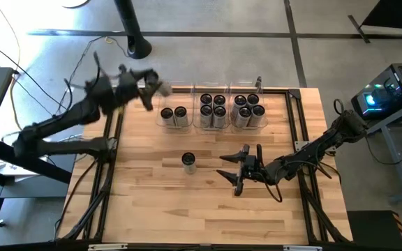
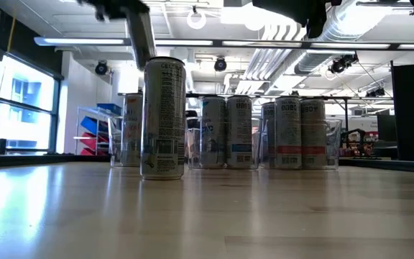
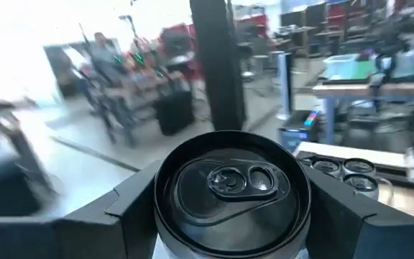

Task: Sort soda cans
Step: Put the white-yellow soda can into the top left transparent bin

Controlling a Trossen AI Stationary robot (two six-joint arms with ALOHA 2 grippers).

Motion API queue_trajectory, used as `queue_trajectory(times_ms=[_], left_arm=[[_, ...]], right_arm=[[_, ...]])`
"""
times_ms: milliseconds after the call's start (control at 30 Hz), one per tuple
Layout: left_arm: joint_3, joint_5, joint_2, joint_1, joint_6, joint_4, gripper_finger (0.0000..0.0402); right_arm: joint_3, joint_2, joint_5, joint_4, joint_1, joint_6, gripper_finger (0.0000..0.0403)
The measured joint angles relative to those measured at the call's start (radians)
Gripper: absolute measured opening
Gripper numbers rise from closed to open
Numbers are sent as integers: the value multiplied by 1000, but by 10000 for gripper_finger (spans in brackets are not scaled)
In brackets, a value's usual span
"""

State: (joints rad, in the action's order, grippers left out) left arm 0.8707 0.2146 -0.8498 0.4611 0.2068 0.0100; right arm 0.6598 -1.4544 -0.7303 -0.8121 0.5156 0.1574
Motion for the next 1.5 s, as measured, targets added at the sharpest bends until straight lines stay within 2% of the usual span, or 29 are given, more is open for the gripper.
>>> queue_trajectory(times_ms=[67,133,233,367,600,733,1033,1400,1500], left_arm=[[0,-234,-67,178,-70,-30,245],[-1,-399,-170,295,-111,-91,245],[-2,-510,-330,373,-157,-185,245],[-2,-651,-498,405,-98,-260,245],[-1,-678,-656,404,-97,-374,245],[-1,-704,-706,399,-81,-382,245],[0,-727,-773,381,24,-385,245],[2,-722,-851,370,8,-435,245],[2,-724,-853,370,7,-435,273]], right_arm=[[0,0,0,1,0,0,248],[0,0,0,0,-6,0,248],[0,0,0,0,-12,0,248],[0,0,-1,0,-12,0,248],[0,0,-1,2,-12,11,248],[0,0,-1,8,-12,19,248],[0,0,-11,9,-12,19,248],[0,0,-12,25,-12,43,248],[0,0,-20,32,-12,45,248]])
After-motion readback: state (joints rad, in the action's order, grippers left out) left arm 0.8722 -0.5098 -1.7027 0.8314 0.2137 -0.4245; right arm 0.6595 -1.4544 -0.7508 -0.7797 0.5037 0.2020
